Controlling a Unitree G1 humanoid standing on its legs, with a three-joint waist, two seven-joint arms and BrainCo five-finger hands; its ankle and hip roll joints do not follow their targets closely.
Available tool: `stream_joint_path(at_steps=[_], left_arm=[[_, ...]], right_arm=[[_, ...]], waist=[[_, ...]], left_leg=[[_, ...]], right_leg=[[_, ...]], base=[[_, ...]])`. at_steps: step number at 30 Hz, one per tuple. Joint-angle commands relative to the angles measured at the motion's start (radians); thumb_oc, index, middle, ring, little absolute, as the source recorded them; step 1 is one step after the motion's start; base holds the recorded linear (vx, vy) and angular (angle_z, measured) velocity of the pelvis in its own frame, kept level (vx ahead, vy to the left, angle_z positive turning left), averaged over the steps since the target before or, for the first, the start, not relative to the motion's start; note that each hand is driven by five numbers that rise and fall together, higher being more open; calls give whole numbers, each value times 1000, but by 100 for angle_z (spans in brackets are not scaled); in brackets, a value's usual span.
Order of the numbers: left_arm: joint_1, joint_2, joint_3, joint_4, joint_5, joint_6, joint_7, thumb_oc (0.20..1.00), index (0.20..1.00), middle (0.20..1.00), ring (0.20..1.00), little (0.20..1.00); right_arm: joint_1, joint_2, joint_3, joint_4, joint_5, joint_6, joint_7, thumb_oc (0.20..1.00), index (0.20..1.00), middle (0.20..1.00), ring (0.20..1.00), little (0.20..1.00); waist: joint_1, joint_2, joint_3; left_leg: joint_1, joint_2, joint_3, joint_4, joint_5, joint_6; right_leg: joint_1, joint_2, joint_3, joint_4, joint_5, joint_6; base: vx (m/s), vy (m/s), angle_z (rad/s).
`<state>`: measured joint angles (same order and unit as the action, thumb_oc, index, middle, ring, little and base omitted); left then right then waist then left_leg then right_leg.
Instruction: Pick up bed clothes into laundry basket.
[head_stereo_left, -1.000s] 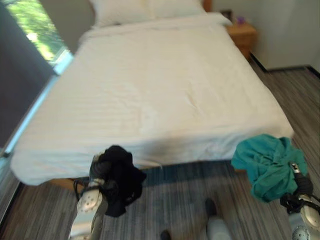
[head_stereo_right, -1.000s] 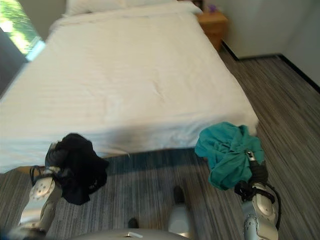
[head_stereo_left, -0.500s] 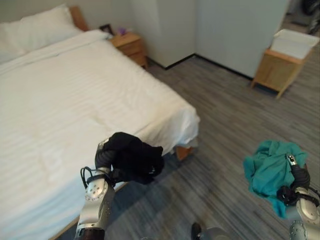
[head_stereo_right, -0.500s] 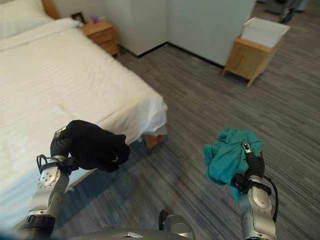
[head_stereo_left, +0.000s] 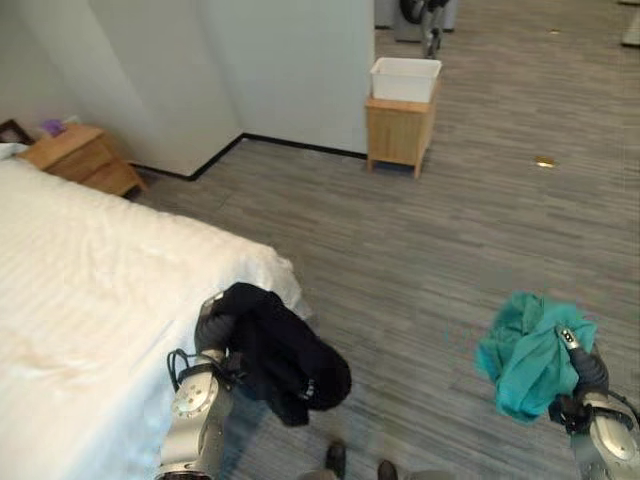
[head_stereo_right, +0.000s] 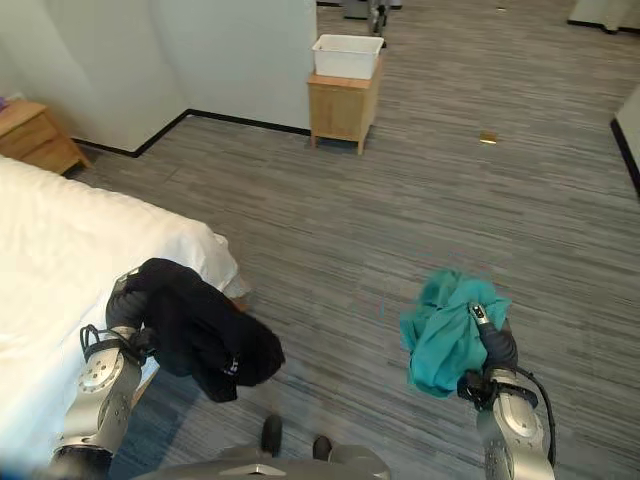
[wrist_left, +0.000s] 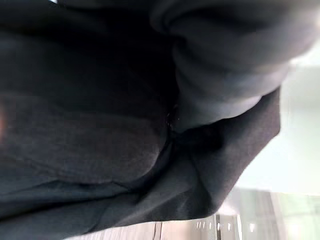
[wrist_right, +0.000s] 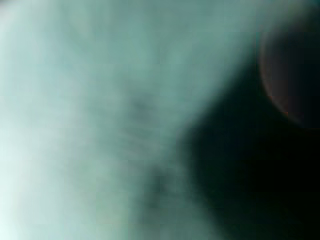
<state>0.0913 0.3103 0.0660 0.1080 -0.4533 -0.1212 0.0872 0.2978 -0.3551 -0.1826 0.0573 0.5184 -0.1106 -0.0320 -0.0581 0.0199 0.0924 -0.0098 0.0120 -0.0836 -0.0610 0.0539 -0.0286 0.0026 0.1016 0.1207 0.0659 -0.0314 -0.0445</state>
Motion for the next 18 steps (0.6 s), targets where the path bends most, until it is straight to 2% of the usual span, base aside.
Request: stream_joint_path(at_steps=[1, 5, 9, 10, 12, 13, 14, 15, 16, 18], left_arm=[[-16, 64, 73, -88, 25, -75, -2, 200, 200, 200, 200, 200], [10, 65, 98, -78, 29, -67, -1, 200, 200, 200, 200, 200], [18, 74, 129, -77, 22, -68, 14, 200, 200, 200, 200, 200], [5, 78, 135, -77, 15, -70, 30, 200, 200, 200, 200, 200], [-14, 90, 157, -68, 17, -76, 58, 200, 200, 200, 200, 200], [-7, 101, 183, -60, 30, -75, 73, 200, 200, 200, 200, 200], [-8, 100, 184, -60, 30, -75, 73, 200, 200, 200, 200, 200], [2, 107, 196, -55, 44, -73, 79, 200, 200, 200, 200, 200], [8, 111, 203, -49, 62, -68, 80, 200, 200, 200, 200, 200], [16, 115, 213, -49, 89, -62, 79, 200, 200, 200, 200, 200]], right_arm=[[-50, 2, 10, -41, -1, -37, 65, 200, 200, 200, 200, 200], [-81, -15, 28, -33, -39, -19, 68, 200, 200, 200, 200, 200], [-126, -12, 24, -30, -33, -28, 49, 200, 200, 200, 200, 200], [-142, -9, 30, -26, -33, -31, 39, 200, 200, 200, 200, 200], [-169, -6, 50, -22, -42, -33, 37, 200, 200, 200, 200, 200], [-170, -5, 68, -19, -61, -26, 47, 200, 200, 200, 200, 200], [-170, -5, 69, -20, -62, -26, 47, 200, 200, 200, 200, 200], [-160, -2, 75, -26, -68, -20, 53, 200, 200, 200, 200, 200], [-150, 3, 77, -11, -68, -15, 60, 200, 200, 200, 200, 200], [-121, 9, 67, 8, -68, -6, 69, 200, 200, 200, 200, 200]], waist=[[32, -28, -29], [53, -39, -27], [69, -39, -30], [75, -35, -32], [89, -25, -12], [101, -14, 23], [100, -17, 23], [100, -13, 36], [90, -4, 47], [58, -5, 62]], left_leg=[[14, -13, 22, -13, 3, 7], [25, -27, 22, -8, -9, 24], [14, -49, -1, 15, -17, 37], [14, -61, -14, 25, -36, 47], [12, -59, -15, 39, -48, 65], [35, -46, 13, 36, -58, 73], [33, -50, 14, 35, -57, 74], [55, -50, 25, 27, -61, 78], [80, -45, 28, 20, -69, 81], [123, -45, 9, 15, -92, 82]], right_leg=[[-6, -103, 59, -120, 68, 133], [-3, -119, 58, -109, 65, 141], [-4, -145, 43, -91, 59, 149], [-8, -156, 31, -57, 31, 150], [-71, -153, -1, 104, 12, 164], [-179, -181, -98, 313, 65, 196], [-188, -184, -96, 328, 58, 197], [-227, -215, -150, 409, 97, 202], [-263, -214, -178, 464, 121, 203], [-333, -185, -197, 459, 119, 199]], base=[[37, 67, -51], [27, 81, -7], [43, 124, 12], [1, 156, 26], [4, 181, 24], [-8, 150, 28], [-11, 167, 13], [56, 127, -16], [152, 151, -30], [299, 48, -11]])
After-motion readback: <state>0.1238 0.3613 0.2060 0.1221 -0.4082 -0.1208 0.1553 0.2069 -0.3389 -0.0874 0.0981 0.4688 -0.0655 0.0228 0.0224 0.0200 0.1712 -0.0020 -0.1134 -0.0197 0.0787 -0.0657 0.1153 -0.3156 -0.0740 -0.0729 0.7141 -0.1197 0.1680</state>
